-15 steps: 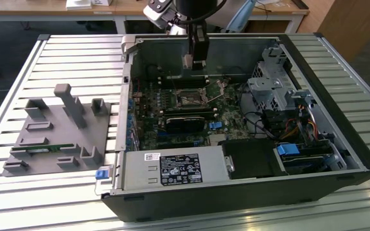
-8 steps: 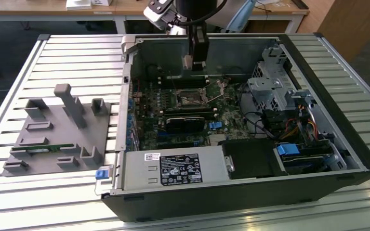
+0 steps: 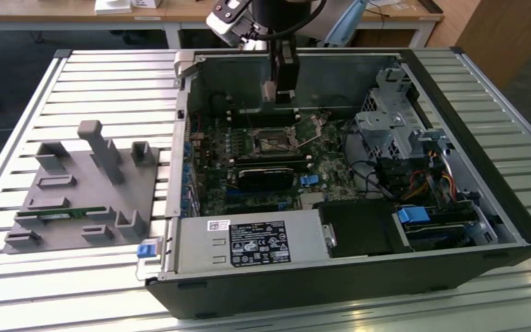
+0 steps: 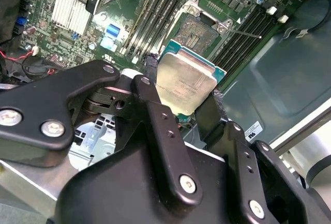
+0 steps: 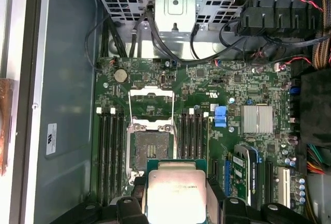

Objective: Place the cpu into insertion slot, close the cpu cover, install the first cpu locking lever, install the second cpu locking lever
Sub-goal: 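Place the cpu into insertion slot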

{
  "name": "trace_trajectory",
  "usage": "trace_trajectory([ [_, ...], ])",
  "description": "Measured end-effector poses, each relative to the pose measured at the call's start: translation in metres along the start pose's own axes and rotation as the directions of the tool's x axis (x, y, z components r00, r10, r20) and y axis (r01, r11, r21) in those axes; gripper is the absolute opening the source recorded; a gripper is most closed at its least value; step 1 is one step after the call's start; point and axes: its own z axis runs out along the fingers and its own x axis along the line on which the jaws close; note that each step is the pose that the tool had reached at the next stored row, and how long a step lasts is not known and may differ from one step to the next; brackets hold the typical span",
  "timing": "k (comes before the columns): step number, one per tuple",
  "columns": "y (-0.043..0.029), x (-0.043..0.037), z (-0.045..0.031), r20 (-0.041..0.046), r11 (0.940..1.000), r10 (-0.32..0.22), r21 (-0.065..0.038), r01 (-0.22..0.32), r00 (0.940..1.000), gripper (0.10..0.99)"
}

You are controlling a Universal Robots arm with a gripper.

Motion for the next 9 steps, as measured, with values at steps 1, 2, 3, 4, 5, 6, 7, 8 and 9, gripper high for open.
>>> trace_trajectory([
  [1,-0.0001,0.0,0.0006,0.0,1.0,0.0,0.0,0.0,1.0,0.541],
  [2,-0.0002,0.0,0.0012,0.0,1.0,0.0,0.0,0.0,1.0,0.541],
  [3,-0.0002,0.0,0.0019,0.0,1.0,0.0,0.0,0.0,1.0,0.541],
  [4,-0.0003,0.0001,0.0026,0.0,1.0,0.0,0.0,0.0,1.0,0.541],
  [5,-0.0003,0.0001,0.0032,0.0001,1.0,0.0,0.0,0.0,1.0,0.541],
  [6,-0.0004,0.0002,0.0037,0.0002,1.0,0.0,0.0,0.0,1.0,0.541],
  [7,-0.0004,0.0002,0.0042,0.0,1.0,0.0,0.0,0.0,1.0,0.541],
  [8,-0.0005,0.0002,0.0046,0.0,1.0,0.0,0.0,0.0,1.0,0.541],
  [9,-0.0005,0.0002,0.0049,0.0,1.0,0.0,0.0,0.0,1.0,0.541],
])
